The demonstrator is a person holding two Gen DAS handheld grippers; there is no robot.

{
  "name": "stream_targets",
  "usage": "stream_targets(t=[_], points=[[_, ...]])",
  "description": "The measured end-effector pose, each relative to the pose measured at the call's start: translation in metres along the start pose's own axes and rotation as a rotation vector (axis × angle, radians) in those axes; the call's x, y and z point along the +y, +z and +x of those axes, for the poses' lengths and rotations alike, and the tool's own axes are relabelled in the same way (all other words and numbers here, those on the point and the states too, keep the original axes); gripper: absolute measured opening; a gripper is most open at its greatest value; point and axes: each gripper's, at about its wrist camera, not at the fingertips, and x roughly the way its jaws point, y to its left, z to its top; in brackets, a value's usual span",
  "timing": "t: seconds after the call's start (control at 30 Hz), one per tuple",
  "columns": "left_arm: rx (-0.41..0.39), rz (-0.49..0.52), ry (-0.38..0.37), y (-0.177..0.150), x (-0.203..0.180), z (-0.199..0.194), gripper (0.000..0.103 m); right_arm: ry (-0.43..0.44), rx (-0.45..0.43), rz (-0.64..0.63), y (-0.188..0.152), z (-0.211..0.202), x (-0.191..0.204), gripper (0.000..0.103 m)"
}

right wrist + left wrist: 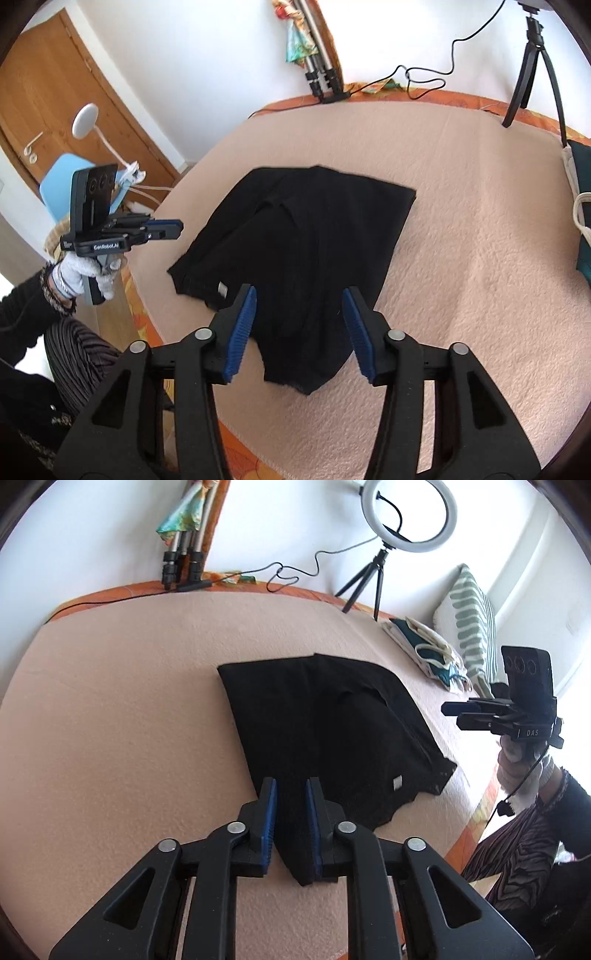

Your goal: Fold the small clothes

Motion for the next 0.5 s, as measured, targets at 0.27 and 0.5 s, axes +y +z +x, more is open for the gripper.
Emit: stream_targets(t=[0.27, 0.5], points=[[-0.083, -0.287, -0.071, 0.049, 0.045, 0.033, 0.038, -0.028, -0.056, 0.270, 0.042, 0.020, -0.063, 0.054], [-0.036, -0.447, -0.127, 0.057, 0.066, 0.066, 0.038, 0.010, -0.030, 0.433, 0.053, 0.047, -0.100, 0.054]])
